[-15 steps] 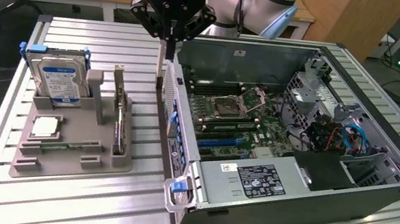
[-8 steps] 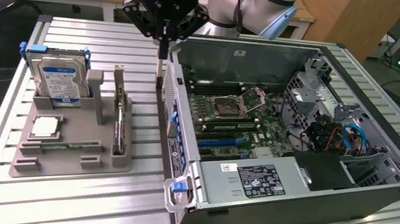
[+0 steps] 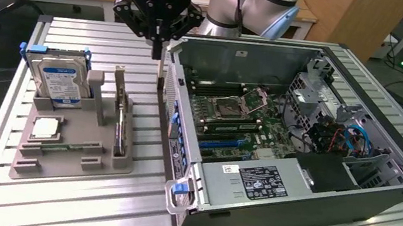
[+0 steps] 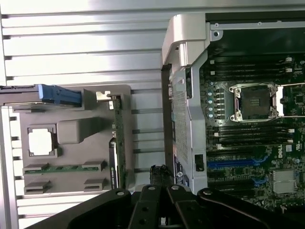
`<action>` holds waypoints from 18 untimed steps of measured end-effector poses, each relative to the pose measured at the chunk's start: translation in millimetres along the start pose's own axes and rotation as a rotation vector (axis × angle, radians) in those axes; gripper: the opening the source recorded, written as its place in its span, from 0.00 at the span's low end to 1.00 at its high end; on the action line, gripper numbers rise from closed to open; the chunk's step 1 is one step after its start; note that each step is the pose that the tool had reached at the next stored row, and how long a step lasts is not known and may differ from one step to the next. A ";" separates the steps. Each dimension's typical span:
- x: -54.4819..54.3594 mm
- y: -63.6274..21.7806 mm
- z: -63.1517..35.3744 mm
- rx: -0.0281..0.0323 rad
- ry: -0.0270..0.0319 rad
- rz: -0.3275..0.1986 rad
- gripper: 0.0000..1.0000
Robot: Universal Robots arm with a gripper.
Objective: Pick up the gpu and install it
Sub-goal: 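Reach for the gpu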
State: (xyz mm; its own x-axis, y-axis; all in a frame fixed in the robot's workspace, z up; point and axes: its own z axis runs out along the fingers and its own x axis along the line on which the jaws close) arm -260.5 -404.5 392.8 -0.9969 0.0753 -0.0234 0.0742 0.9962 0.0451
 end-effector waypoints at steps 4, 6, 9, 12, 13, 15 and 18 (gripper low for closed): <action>6.5 -0.8 -0.2 0.0001 0.0001 0.000 0.10; 9.6 -1.2 -0.2 0.0000 0.0001 0.000 0.10; 14.1 -1.8 -0.3 0.0000 0.0001 0.000 0.10; 18.1 -2.3 -0.4 0.0000 0.0000 0.000 0.10; 19.6 -2.5 -0.5 0.0000 0.0000 0.000 0.10; 22.6 -2.8 -0.5 0.0000 0.0001 0.000 0.10; 26.8 -3.4 -0.7 0.0001 0.0001 0.000 0.10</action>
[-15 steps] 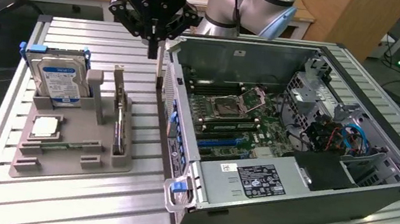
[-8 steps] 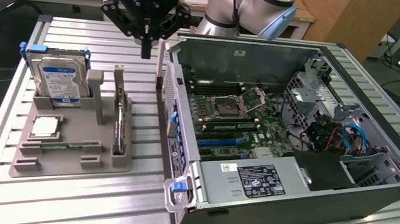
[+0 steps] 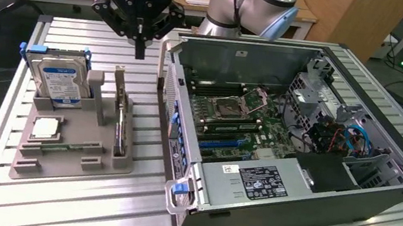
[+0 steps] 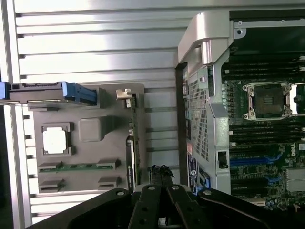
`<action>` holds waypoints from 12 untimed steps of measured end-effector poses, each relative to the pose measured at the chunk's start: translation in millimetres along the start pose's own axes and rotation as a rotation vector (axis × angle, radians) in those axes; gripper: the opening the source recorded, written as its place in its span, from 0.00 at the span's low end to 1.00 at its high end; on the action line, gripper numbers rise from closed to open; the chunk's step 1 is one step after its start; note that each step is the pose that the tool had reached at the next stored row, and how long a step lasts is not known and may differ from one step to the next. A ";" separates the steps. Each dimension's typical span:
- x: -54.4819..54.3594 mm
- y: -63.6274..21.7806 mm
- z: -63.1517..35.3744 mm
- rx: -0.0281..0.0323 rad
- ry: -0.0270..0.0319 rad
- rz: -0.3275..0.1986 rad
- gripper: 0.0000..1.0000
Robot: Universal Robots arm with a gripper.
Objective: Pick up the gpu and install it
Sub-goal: 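Reach for the gpu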
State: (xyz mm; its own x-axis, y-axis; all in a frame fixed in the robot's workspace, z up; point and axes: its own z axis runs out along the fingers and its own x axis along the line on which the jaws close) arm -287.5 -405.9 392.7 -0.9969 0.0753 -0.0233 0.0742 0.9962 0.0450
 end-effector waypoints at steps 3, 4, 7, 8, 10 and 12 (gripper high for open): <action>4.7 -0.5 -0.1 -0.0001 -0.0001 0.000 0.10; 6.2 -0.7 -0.1 0.0000 -0.0001 0.000 0.10; 10.6 -1.2 -0.2 -0.0001 -0.0001 0.000 0.10; 12.1 -1.4 -0.2 0.0000 0.0000 0.000 0.10; 15.0 -1.7 -0.3 0.0000 0.0000 0.000 0.10; 17.7 -2.1 -0.4 0.0000 0.0000 0.000 0.10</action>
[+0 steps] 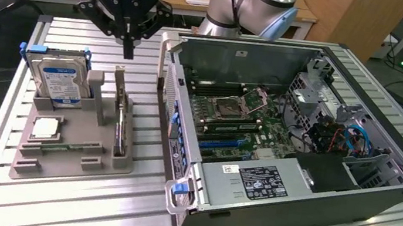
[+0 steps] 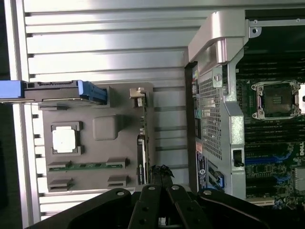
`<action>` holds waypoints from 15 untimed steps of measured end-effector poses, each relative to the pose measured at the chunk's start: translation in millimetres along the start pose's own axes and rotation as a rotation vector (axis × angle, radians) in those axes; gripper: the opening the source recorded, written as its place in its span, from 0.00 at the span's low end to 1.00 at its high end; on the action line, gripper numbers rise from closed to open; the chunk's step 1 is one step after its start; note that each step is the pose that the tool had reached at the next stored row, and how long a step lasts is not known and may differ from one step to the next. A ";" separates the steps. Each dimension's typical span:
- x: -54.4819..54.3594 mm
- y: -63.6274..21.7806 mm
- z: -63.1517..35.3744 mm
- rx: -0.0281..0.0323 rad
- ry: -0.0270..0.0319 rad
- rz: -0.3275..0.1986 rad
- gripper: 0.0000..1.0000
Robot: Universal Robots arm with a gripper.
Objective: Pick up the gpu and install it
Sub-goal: 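Reach for the gpu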
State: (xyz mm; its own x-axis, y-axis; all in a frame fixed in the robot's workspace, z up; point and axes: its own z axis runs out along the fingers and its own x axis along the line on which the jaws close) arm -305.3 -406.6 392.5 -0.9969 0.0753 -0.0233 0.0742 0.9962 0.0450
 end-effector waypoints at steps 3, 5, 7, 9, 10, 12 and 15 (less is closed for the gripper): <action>4.2 -0.5 -0.1 0.0000 0.0000 0.000 0.10; 7.1 -0.9 -0.1 0.0000 0.0000 0.000 0.10; 10.0 -1.2 -0.2 0.0000 0.0000 0.000 0.10; 13.2 -1.7 -0.3 -0.0001 0.0000 0.000 0.10; 14.9 -1.9 -0.3 0.0000 0.0000 0.000 0.10; 18.3 -2.3 -0.4 0.0000 0.0000 0.000 0.10; 23.3 -3.0 -0.5 0.0000 0.0000 0.000 0.10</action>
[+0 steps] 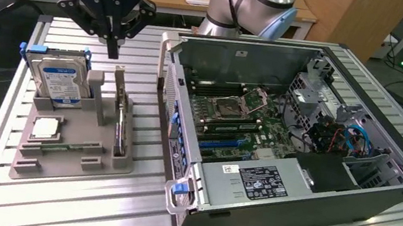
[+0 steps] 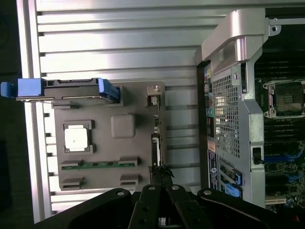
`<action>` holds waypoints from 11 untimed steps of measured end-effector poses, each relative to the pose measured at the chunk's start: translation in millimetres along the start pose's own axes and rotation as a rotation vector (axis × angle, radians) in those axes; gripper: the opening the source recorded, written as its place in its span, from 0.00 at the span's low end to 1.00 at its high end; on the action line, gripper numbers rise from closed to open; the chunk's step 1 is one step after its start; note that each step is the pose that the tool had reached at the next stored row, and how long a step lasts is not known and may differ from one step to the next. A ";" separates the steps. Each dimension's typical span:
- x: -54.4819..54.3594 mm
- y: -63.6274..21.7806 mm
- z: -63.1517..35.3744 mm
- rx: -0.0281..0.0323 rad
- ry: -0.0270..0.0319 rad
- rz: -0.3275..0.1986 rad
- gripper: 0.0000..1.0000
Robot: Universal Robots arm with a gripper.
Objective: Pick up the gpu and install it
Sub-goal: 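Reach for the gpu, then pick up the gpu and move the gpu toward the slot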
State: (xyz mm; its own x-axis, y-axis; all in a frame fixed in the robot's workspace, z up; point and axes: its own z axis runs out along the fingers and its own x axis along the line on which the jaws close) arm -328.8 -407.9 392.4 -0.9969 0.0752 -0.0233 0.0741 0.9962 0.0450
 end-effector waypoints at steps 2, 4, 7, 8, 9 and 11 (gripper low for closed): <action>2.4 -0.2 0.0 0.0000 0.0000 0.000 0.10; 3.3 -0.3 -0.1 -0.0001 0.0000 0.000 0.10; 3.5 -0.3 -0.1 0.0000 0.0000 0.000 0.10; 3.5 -0.3 -0.1 0.0000 0.0000 0.000 0.10; 3.5 -0.3 -0.1 0.0000 0.0000 0.000 0.10; 3.5 -0.3 -0.1 0.0000 0.0000 0.000 0.10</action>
State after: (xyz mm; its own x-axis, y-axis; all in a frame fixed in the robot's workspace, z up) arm -332.3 -407.9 392.4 -0.9969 0.0753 -0.0233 0.0742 0.9962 0.0451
